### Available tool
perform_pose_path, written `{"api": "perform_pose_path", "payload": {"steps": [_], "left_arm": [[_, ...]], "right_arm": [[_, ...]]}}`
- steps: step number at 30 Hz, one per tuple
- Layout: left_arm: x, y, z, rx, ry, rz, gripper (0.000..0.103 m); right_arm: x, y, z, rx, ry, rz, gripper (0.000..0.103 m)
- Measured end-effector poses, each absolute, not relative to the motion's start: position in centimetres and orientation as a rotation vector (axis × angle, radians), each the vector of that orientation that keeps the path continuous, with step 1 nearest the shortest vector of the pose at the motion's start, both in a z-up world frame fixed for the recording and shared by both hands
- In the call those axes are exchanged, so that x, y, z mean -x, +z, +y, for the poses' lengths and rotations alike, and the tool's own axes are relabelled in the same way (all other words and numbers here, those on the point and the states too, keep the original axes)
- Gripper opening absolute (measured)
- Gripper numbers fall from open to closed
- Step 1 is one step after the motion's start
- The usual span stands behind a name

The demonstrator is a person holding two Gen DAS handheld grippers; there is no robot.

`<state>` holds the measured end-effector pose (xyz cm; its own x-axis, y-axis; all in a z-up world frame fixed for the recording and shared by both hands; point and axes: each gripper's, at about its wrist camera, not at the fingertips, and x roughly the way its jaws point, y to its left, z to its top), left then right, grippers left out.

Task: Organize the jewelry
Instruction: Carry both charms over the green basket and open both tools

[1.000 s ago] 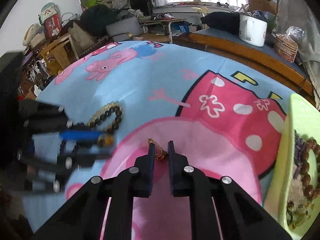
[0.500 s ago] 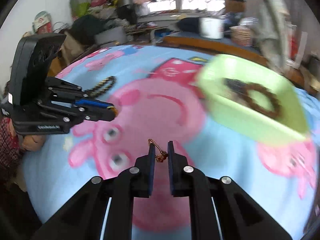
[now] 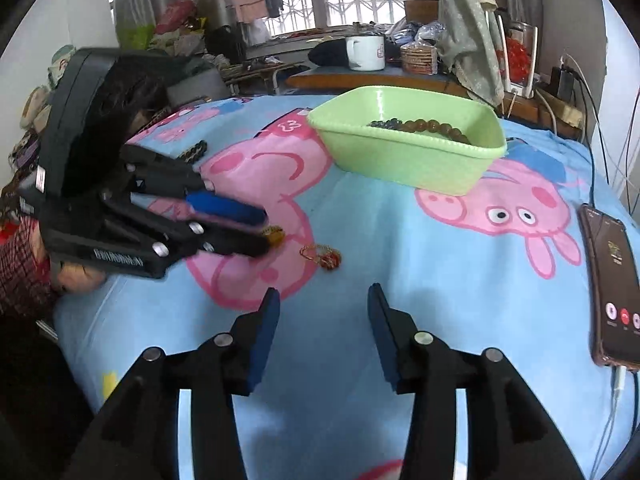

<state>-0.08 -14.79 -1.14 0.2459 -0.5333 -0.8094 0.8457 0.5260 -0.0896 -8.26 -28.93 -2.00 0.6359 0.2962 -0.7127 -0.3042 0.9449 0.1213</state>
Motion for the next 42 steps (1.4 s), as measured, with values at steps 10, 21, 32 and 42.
{"api": "perform_pose_path", "payload": {"steps": [10,21,32,42], "left_arm": [[1.1,-0.2,-14.6,-0.424,-0.991,0.887,0.032],[0.5,-1.8,-16.2,-0.472,-0.996,0.909,0.017],[-1.5,0.7,-14.8,-0.363,-1.008,0.898,0.016],[-8.2,5.3,-17.0,-0.267,-0.965,0.839,0.017]], "right_arm": [[6.1,-2.0,-29.0,0.042,0.342,0.807,0.016],[4.1,-2.7,-28.1,0.084,0.381,0.845,0.0],[4.3,-0.5,-29.8,-0.029,0.424,0.792,0.0],[-0.2,3.8,-35.9,-0.277,0.311,0.631,0.0]]}}
